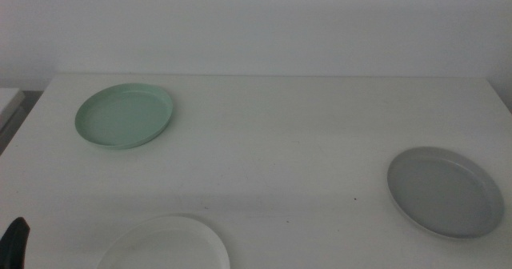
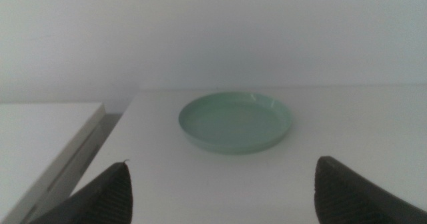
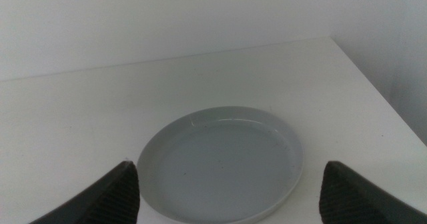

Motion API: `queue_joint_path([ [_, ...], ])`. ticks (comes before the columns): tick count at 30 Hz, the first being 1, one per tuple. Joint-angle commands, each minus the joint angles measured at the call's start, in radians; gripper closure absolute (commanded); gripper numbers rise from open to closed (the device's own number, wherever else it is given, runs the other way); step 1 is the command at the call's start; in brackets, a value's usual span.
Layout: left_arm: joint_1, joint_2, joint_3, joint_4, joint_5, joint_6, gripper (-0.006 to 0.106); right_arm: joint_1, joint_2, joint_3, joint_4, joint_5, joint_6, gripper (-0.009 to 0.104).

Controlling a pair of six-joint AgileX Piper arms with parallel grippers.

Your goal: Stack the three bowls on top of each other.

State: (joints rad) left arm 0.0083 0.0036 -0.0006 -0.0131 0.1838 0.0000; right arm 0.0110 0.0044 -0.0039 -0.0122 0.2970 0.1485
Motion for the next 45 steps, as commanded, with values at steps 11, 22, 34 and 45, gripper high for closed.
queue_joint_path([
  [11, 0.001, 0.428, -0.617, 0.006, 0.586, 0.138, 0.007, -0.006, -0.004, 0.004, -0.006, -0.007, -0.006, 0.002],
  [22, 0.001, 0.814, -0.919, -0.073, 1.037, -0.009, 0.007, -0.006, -0.004, 0.004, -0.006, -0.007, -0.006, 0.002],
  [34, -0.059, 1.110, -0.840, -0.160, 1.037, -0.009, 0.007, -0.006, -0.004, 0.004, -0.006, -0.007, -0.006, 0.002],
  [45, -0.128, 1.224, -0.673, -0.119, 0.757, -0.074, 0.007, -0.006, -0.004, 0.004, -0.006, -0.007, -0.006, 0.002],
])
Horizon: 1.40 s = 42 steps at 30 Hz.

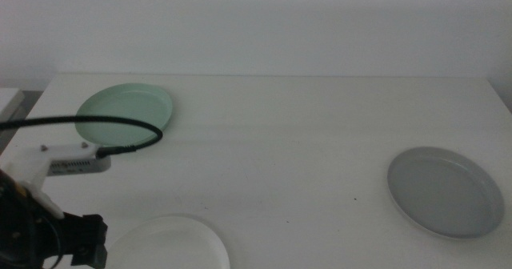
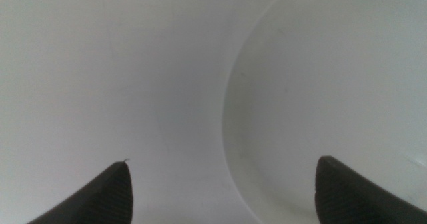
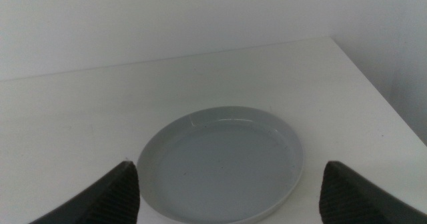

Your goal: Stack the three bowls on top of each other.

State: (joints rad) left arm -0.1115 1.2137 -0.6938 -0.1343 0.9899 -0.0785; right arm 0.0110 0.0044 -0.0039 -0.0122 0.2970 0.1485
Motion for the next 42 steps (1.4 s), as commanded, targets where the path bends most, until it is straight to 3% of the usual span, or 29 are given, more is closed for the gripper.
queue_joint_path([
  [1, -0.009, 0.023, 0.036, -0.005, -0.083, 0.024, 0.007, -0.006, -0.004, 0.004, -0.006, -0.007, -0.006, 0.002],
  [8, -0.009, 0.090, 0.146, -0.091, -0.296, 0.055, 0.007, -0.006, -0.004, 0.004, -0.006, -0.007, -0.006, 0.002],
  [18, -0.022, 0.209, 0.163, -0.111, -0.373, 0.072, 0.007, -0.006, -0.004, 0.004, -0.006, -0.007, -0.006, 0.002],
  [23, -0.031, 0.266, 0.163, -0.121, -0.380, 0.079, 0.014, -0.006, -0.004, 0.004, -0.006, -0.007, -0.006, 0.002],
  [28, -0.031, 0.277, 0.163, -0.121, -0.372, 0.079, 0.034, -0.006, -0.004, 0.004, -0.006, -0.007, -0.006, 0.002],
  [37, -0.031, 0.276, 0.163, -0.141, -0.355, 0.079, 0.101, -0.006, -0.004, 0.004, -0.006, -0.007, -0.006, 0.002],
  [42, -0.031, 0.272, 0.112, -0.168, -0.263, 0.079, 0.102, -0.006, -0.004, 0.004, -0.006, -0.007, -0.006, 0.002],
])
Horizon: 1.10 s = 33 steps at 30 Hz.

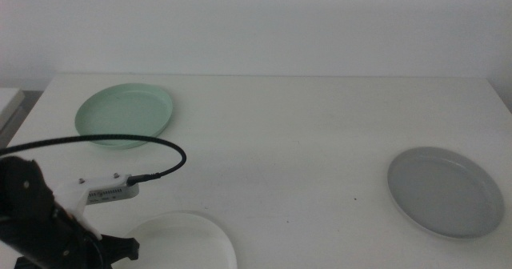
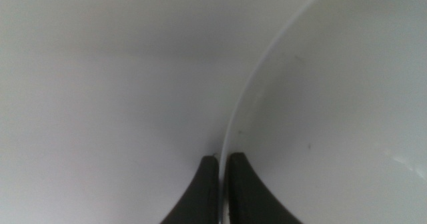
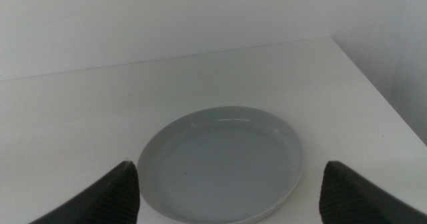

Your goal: Stack the three bowls on top of each other.

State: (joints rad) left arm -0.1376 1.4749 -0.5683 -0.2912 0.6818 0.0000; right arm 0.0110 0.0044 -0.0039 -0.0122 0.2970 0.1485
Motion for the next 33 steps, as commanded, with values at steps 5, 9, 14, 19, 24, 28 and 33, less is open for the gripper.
queue_joint_path([
  [5, -0.012, -0.030, -0.174, -0.015, 0.224, -0.008, 0.102, -0.006, -0.004, 0.004, -0.006, -0.007, -0.006, 0.002],
  [9, -0.012, -0.050, -0.353, -0.017, 0.341, -0.032, 0.102, -0.006, -0.004, 0.004, -0.006, -0.007, -0.006, 0.002],
  [14, -0.023, 0.032, -0.578, -0.042, 0.433, -0.057, 0.102, -0.006, -0.004, 0.004, -0.006, -0.007, -0.006, 0.002],
  [19, -0.086, 0.185, -0.764, -0.017, 0.436, -0.080, 0.102, -0.006, -0.004, 0.004, -0.006, -0.007, -0.006, 0.002],
  [24, -0.157, 0.355, -0.924, 0.005, 0.433, -0.097, 0.102, -0.006, -0.004, 0.004, -0.006, -0.007, -0.006, 0.002],
  [28, -0.198, 0.459, -1.011, 0.007, 0.418, -0.097, 0.102, -0.006, -0.004, 0.004, -0.006, -0.007, -0.006, 0.002],
  [33, -0.225, 0.549, -1.040, 0.005, 0.350, -0.085, 0.102, -0.006, -0.004, 0.004, -0.006, -0.007, -0.006, 0.002],
])
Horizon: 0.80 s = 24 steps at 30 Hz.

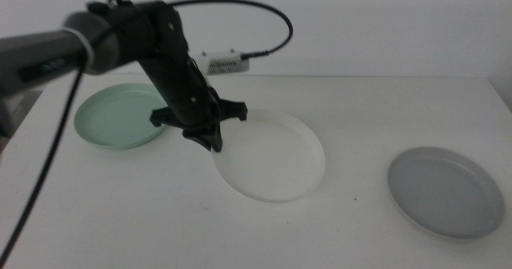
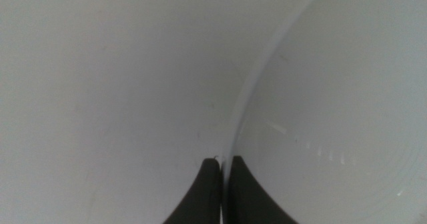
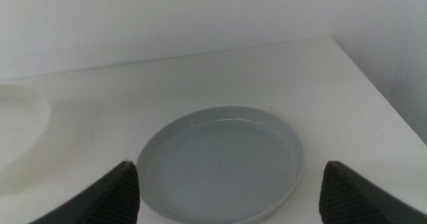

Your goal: Stack the three bowls on top of each other.

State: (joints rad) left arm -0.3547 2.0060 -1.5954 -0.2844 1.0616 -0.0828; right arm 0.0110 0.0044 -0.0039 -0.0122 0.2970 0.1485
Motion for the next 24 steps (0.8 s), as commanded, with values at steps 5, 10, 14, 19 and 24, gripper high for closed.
queue_joint_path([
  [5, -0.015, 0.068, -0.012, -0.006, -0.088, 0.005, 0.102, -0.006, -0.004, 0.004, -0.006, -0.007, -0.006, 0.002],
  [10, -0.015, 0.089, -0.012, -0.001, -0.094, 0.008, 0.102, -0.006, -0.004, 0.004, -0.006, -0.007, -0.006, 0.002],
  [14, -0.015, 0.102, -0.012, -0.004, -0.100, 0.004, 0.102, -0.006, -0.004, 0.004, -0.006, -0.007, -0.006, 0.002],
  [19, -0.015, 0.121, -0.011, -0.008, -0.079, 0.004, 0.100, -0.006, -0.004, 0.004, -0.006, -0.007, -0.006, 0.002],
  [24, -0.013, 0.121, -0.013, -0.013, -0.066, 0.004, 0.082, -0.006, -0.004, 0.004, -0.006, -0.007, -0.006, 0.002],
])
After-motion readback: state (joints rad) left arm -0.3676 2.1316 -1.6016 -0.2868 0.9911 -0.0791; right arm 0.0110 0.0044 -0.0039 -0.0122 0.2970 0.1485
